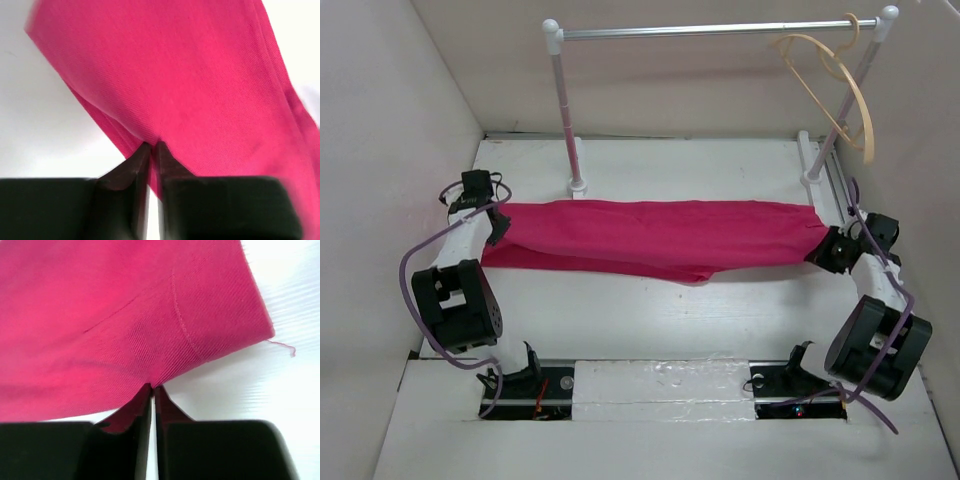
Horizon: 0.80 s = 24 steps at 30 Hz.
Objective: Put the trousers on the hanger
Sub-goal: Fold the trousers at the center of the board.
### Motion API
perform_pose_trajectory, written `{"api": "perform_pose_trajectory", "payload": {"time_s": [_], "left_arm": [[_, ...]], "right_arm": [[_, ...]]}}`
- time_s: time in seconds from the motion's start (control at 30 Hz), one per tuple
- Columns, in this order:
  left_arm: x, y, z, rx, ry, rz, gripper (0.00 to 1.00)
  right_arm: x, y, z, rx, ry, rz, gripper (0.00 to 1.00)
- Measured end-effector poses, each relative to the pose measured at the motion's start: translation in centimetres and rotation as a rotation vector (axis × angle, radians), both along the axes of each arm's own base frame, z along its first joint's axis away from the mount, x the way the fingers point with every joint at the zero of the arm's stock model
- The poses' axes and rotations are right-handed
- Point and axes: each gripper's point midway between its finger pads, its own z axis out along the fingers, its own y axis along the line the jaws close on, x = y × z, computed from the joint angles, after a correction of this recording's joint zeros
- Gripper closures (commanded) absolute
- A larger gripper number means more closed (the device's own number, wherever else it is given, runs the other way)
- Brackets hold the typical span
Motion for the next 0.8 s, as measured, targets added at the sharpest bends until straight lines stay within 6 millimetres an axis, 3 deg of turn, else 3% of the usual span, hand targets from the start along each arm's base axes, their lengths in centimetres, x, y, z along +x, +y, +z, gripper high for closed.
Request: {"api": "perform_pose_trajectory", "payload": {"time_s": [0.07,0.1,0.17,0.2,0.27,0.4,0.53,0.63,0.67,0.8], "left_arm": [[-0.4,0.7,0.5,0.036,0.003,0.01,0.61],[-0.6,1.6,0.8,0.06,0.001,0.034,0.31],[-1.2,2.9,1.2,0.101,0.008,0.068,0.16],[-1.4,3.5,1.3,0.118,0.011,0.089,0.14],[-1.8,4.2,1.7,0.144,0.011,0.112,0.14],[-2.4,4.7,2.5,0.182,-0.004,0.141,0.14],[-2.2,4.9,1.8,0.183,0.016,0.148,0.21],[-1.0,4.5,0.2,0.14,0.044,0.131,0.37],[-0.7,4.1,-0.2,0.129,0.045,0.118,0.4],[1.8,-0.1,1.3,0.077,-0.058,-0.004,0.85]], "right_arm": [[-0.2,-0.6,-0.7,-0.022,0.024,-0.004,0.74],[-0.4,-1.3,-1.0,-0.041,0.039,-0.016,0.59],[-0.7,-2.3,-1.7,-0.069,0.066,-0.037,0.54],[-0.8,-2.5,-1.8,-0.08,0.073,-0.037,0.47],[-0.8,-2.5,-1.5,-0.095,0.066,-0.032,0.43],[0.4,-2.0,1.4,-0.133,-0.008,-0.005,0.44],[2.7,0.2,5.2,-0.193,-0.111,0.08,0.43],[2.8,1.0,6.2,-0.204,-0.149,0.098,0.29],[2.6,0.5,5.8,-0.197,-0.149,0.082,0.25],[0.8,-2.2,1.8,-0.113,-0.049,-0.026,0.21]]}}
